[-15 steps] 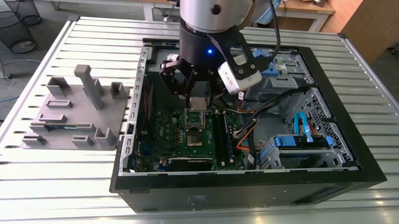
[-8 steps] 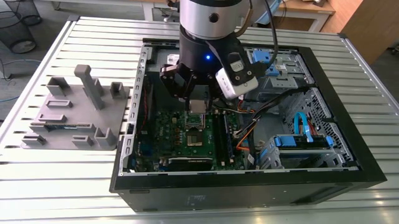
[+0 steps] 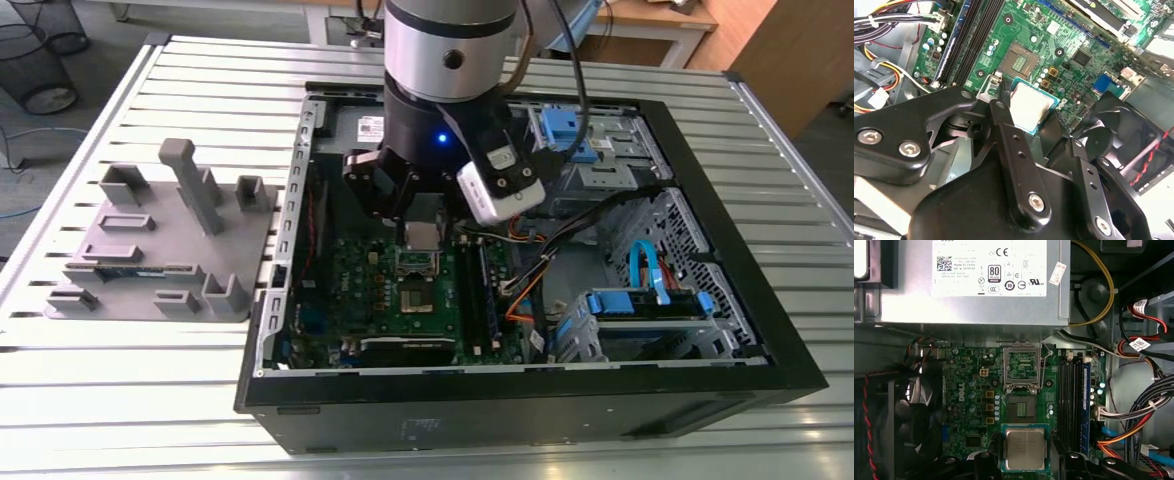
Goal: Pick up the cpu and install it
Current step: 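Place the cpu into insertion slot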
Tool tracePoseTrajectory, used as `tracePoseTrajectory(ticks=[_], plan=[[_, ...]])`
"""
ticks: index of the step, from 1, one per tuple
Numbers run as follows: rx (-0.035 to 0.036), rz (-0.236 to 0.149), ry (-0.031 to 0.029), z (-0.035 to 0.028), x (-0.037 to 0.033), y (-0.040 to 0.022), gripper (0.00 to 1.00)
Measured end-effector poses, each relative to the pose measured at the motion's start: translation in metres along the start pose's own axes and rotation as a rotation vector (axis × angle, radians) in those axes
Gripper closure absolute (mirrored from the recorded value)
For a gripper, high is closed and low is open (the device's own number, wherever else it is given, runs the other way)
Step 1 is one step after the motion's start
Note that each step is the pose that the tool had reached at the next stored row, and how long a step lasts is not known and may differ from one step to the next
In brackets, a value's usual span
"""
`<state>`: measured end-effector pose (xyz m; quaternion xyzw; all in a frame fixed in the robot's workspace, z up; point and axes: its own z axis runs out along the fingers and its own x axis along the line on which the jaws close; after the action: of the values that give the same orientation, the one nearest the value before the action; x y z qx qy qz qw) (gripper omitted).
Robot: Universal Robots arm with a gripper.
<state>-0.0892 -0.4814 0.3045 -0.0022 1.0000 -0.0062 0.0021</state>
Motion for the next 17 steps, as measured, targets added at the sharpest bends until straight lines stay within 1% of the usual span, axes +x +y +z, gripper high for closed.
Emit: tracePoseTrajectory(ticks=[11, 17], plan=[[0.0002, 0.012, 0.0001, 0.0188, 0.0, -0.0006, 0.53], [0.001, 0.018, 0.0002, 0.0274, 0.0001, -0.0012, 0.53]])
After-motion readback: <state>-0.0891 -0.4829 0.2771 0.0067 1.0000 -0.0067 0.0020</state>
